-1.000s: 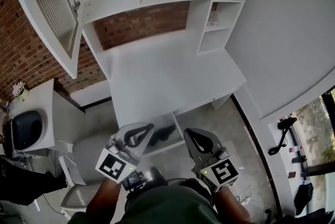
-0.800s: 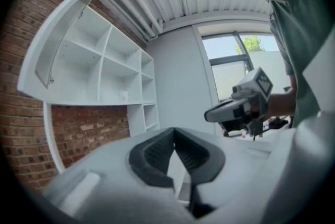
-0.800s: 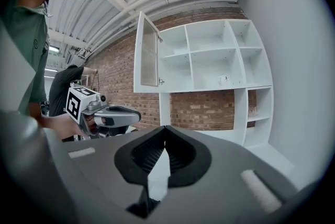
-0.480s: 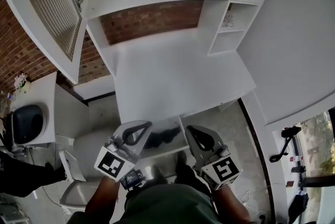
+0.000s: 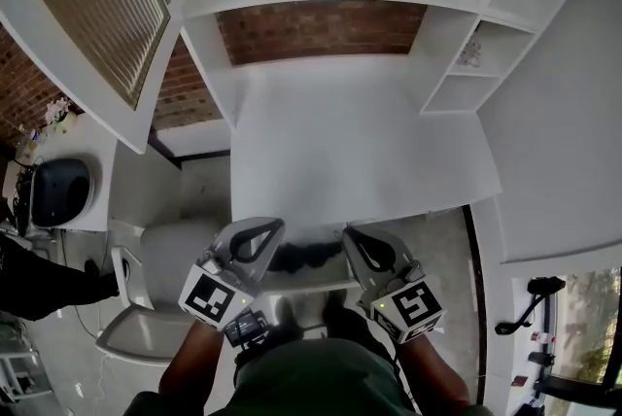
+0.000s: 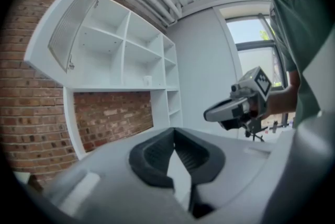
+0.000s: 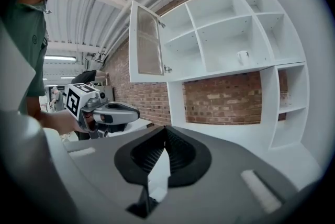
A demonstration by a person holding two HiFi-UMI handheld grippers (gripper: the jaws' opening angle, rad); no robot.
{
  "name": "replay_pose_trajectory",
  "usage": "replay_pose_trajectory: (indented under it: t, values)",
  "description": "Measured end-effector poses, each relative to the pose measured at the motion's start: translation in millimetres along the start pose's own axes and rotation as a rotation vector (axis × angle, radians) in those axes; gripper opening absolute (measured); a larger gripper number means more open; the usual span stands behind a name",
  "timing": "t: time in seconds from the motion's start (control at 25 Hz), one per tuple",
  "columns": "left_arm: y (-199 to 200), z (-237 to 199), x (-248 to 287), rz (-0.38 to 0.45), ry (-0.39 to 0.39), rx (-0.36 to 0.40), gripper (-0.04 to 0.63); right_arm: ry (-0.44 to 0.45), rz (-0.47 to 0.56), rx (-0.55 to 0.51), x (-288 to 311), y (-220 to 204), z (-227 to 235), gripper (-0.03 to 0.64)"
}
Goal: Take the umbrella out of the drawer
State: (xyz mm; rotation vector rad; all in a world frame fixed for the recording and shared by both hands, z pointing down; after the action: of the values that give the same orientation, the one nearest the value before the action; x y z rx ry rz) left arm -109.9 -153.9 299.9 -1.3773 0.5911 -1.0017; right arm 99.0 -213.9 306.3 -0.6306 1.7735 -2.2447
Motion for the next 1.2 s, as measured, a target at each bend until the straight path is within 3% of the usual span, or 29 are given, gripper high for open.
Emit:
replay_pose_trajectory:
  t: [0.28, 0.44, 1.2]
  values:
    - [-25.9, -12.6, 7.6, -0.066, 0.047, 0.001, 0.003, 0.087, -0.07, -0.006, 30.8, -19.7, 18.9, 0.005]
    - [-45.6, -18.5, 13.4, -0.108, 0.064, -0.04, 0.003, 0.124, -0.113, -0.004, 46.8, -33.0, 30.0, 0.005]
    - [-134.0, -37.8, 30.9, -0.245, 0.043, -0.114, 0.003, 0.203, -0.257, 0.009, 109.5, -102.2, 52.9, 0.005]
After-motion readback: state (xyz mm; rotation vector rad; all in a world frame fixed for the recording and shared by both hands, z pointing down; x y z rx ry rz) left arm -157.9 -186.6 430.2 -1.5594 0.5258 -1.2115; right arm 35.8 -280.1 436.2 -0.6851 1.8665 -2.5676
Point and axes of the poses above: the fingertips, and each gripper's own axes: x forward along the fingers, z to its right, y out of its top, the point moved 9 cm from there along -x, backward along the fingers, and after that the axes turned 3 degrees about x, right-handed, at the moved point
